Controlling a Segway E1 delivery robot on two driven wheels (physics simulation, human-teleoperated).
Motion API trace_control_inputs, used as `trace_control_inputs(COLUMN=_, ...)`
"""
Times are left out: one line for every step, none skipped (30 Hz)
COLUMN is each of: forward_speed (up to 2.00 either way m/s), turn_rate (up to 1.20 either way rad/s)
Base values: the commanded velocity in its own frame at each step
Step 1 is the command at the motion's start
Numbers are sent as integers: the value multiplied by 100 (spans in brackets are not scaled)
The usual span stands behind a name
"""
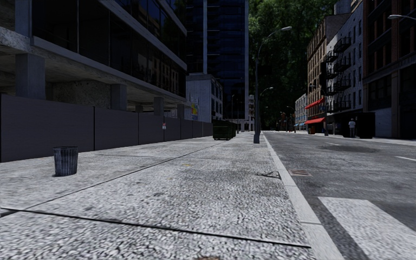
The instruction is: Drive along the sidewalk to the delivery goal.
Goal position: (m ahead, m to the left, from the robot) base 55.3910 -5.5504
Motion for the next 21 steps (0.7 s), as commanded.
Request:
trace_control_inputs(forward_speed=49, turn_rate=0)
trace_control_inputs(forward_speed=78, turn_rate=0)
trace_control_inputs(forward_speed=103, turn_rate=0)
trace_control_inputs(forward_speed=116, turn_rate=0)
trace_control_inputs(forward_speed=122, turn_rate=0)
trace_control_inputs(forward_speed=122, turn_rate=0)
trace_control_inputs(forward_speed=124, turn_rate=0)
trace_control_inputs(forward_speed=128, turn_rate=0)
trace_control_inputs(forward_speed=131, turn_rate=0)
trace_control_inputs(forward_speed=132, turn_rate=0)
trace_control_inputs(forward_speed=132, turn_rate=0)
trace_control_inputs(forward_speed=133, turn_rate=0)
trace_control_inputs(forward_speed=133, turn_rate=0)
trace_control_inputs(forward_speed=133, turn_rate=0)
trace_control_inputs(forward_speed=134, turn_rate=0)
trace_control_inputs(forward_speed=134, turn_rate=0)
trace_control_inputs(forward_speed=134, turn_rate=0)
trace_control_inputs(forward_speed=134, turn_rate=0)
trace_control_inputs(forward_speed=134, turn_rate=0)
trace_control_inputs(forward_speed=134, turn_rate=0)
trace_control_inputs(forward_speed=134, turn_rate=0)
